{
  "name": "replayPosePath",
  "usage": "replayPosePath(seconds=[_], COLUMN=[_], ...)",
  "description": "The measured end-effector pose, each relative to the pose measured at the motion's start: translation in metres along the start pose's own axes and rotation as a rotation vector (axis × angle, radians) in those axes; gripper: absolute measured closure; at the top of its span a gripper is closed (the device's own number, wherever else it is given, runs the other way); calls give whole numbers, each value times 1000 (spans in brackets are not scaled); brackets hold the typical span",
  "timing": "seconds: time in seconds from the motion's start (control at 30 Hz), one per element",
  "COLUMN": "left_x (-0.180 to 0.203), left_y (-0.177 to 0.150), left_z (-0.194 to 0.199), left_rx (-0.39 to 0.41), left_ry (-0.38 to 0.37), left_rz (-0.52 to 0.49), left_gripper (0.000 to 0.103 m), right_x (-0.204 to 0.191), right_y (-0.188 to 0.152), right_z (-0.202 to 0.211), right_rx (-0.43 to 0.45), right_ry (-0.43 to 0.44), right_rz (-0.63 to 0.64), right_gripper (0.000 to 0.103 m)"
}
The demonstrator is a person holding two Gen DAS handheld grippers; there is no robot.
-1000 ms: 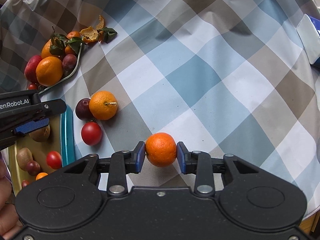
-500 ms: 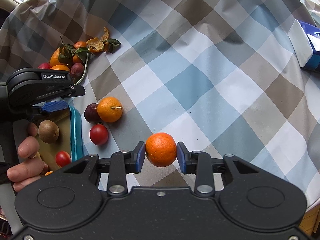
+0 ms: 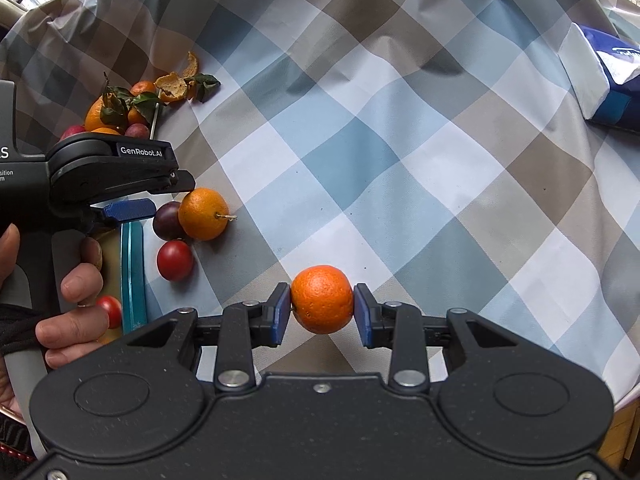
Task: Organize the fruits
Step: 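Move the left gripper to a tangerine beside a plum and close on it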
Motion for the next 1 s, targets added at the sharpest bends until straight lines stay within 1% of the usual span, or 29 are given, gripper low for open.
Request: replayPosePath(seconds=[0.1,0.23,0.37,0.6,0.7,0.83,0.87,0.9,0.93,1.0], left_x=[10,19,25,36,41,51,54,55,54,53], left_y=[-5,-14,-18,-18,-15,-18,-22,-26,-29,-32], left_z=[1,2,-1,-5,-11,-19,-23,-29,-33,-41], left_rx=[-11,-25,-34,-31,-18,-18,-50,-88,-100,-118], left_ry=[-13,5,25,19,43,94,71,56,67,91], left_rz=[-37,-88,-129,-169,-201,-286,-288,-269,-261,-269], left_gripper=[55,52,46,46,46,43,45,42,42,46], right_x=[3,6,9,13,14,17,19,21,23,29], right_y=[2,3,3,3,2,1,0,0,-1,-2], right_z=[3,5,6,6,5,1,0,-1,-2,-3], right_rx=[3,6,3,1,-6,-7,-9,-11,-13,-17], right_ry=[8,12,18,14,14,4,1,-2,-3,-7], right_rz=[-11,-24,-38,-50,-52,-52,-54,-57,-60,-72], right_gripper=[59,59,59,59,59,59,59,59,59,59])
Point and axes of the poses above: each gripper's, at about its wrist camera, not at the fingertips, and z roughly against the way its jaws point, x to its right, y to its top, the point moved 8 cm from there along -z, roughly the way its jaws point, and after that the axes turned 14 degrees about -y, right-handed, at the moved point
